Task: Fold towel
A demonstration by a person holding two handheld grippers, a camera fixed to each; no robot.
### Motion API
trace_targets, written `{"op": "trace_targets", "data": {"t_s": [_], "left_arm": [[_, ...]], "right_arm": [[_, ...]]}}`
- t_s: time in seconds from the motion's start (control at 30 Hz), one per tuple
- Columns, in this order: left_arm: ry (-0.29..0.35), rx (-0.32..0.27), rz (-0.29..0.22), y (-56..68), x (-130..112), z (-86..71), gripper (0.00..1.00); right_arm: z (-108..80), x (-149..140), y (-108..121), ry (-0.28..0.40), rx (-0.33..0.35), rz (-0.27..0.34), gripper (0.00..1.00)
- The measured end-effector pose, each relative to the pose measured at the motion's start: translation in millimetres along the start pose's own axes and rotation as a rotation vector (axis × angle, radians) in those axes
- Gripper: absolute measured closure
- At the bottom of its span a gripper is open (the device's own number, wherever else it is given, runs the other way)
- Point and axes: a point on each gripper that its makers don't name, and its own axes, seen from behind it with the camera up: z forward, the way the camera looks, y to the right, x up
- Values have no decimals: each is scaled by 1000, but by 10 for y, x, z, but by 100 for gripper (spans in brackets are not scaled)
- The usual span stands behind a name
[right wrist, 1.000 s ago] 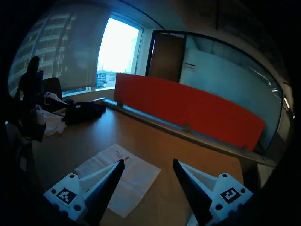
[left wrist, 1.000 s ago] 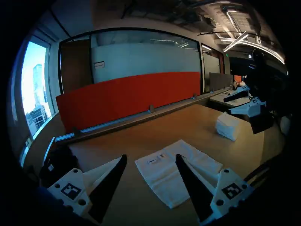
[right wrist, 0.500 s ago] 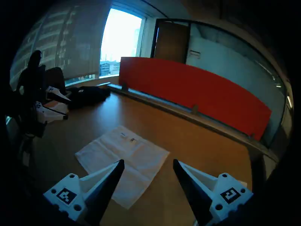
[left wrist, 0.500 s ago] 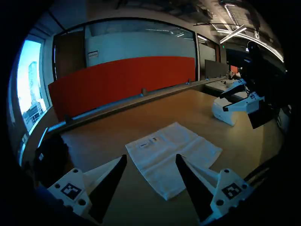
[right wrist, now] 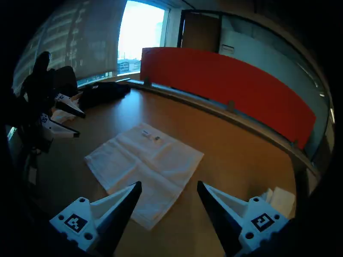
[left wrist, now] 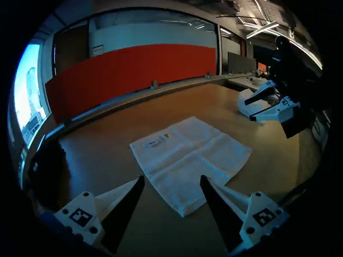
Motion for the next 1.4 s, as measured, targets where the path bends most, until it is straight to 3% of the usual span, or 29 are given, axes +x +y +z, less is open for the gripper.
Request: {"op": "trace_targets", "data": {"t_s": [0.57,1.1,1.4], "left_arm": [[-135,-55,7,132,-558,266,4],[-269,-81,24,228,-947,436,4],[-300,-102,14,296,-1034,483,4]], "right_arm": [[256,-559,-243,-109,62,-20,0],[313,-1036,-324,-223,105,-15,2],[326,-1146,-365,-242,125,-13,7]]}}
